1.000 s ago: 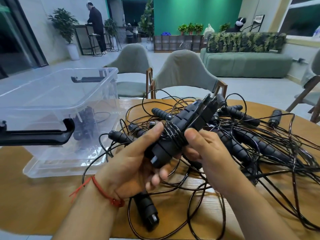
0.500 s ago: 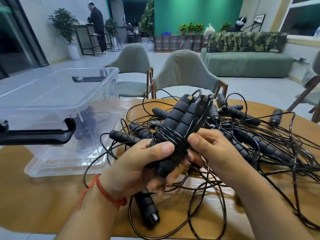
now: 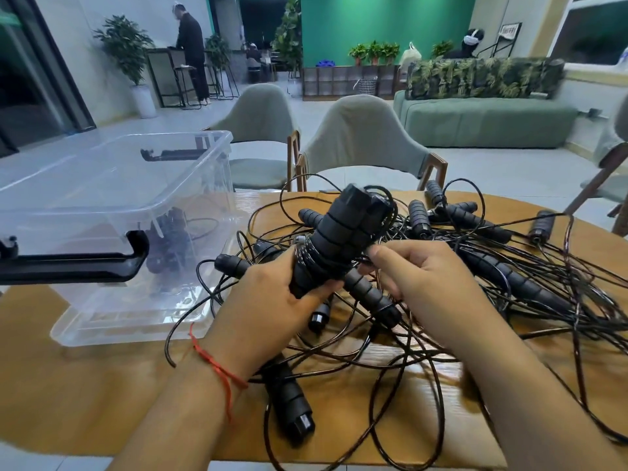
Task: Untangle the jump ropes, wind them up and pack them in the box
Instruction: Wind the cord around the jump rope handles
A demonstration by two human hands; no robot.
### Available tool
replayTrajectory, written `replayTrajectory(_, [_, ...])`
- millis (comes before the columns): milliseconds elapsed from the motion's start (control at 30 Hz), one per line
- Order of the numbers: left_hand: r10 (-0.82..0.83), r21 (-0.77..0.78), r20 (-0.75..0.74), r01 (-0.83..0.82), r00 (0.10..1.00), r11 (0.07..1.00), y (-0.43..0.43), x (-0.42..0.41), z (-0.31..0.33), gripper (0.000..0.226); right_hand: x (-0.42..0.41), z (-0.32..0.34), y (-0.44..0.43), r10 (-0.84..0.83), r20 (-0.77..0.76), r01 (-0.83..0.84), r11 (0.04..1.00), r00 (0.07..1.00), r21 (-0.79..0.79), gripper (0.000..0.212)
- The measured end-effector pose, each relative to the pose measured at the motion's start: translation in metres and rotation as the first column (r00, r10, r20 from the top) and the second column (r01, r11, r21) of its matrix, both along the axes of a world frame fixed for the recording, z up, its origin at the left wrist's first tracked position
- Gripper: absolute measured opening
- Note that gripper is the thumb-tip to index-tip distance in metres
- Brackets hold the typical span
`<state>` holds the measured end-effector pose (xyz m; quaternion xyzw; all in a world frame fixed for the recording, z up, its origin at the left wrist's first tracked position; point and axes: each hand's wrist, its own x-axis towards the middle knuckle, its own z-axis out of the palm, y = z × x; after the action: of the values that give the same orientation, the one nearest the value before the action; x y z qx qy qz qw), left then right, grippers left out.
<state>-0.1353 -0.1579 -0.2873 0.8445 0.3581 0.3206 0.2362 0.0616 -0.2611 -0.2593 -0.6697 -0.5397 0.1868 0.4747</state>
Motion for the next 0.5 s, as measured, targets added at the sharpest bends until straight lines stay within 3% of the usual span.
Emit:
replayTrajectory(100, [0.083,0.028,-0.064,-0.082,0.994,0.996,-0.005,0.004,0.005,0.026,-0.011,0.002,-0.004,0.049,0.021,-0.048,0.998,0.999,-0.040,0.038])
replayTrajectory(200, [0.189,0.042,-0.165,-0.185,0.968,0.982,-0.016,0.016,0.007,0.026,-0.027,-0.009,0.001,-0.039,0.143,0.054,0.993,0.989,-0.102,0.062])
replayTrajectory(267, [0.245,0.096,-0.206,-0.229,0.947,0.969,-0.027,0.026,0.002,0.029,-0.035,-0.013,0.006,-0.126,0.137,0.141,0.984,0.983,-0.108,0.067])
replayTrajectory(367, [0.324,0.197,-0.210,-0.285,0.922,0.938,-0.036,0.037,-0.005,0.042,-0.039,-0.016,0.011,-0.178,0.023,0.180,0.981,0.984,-0.079,0.062])
replayTrajectory(500, [0.351,0.228,-0.187,-0.307,0.917,0.924,-0.035,0.035,0.001,0.048,-0.039,-0.019,0.014,-0.064,-0.224,0.078,0.995,0.973,0.058,0.039])
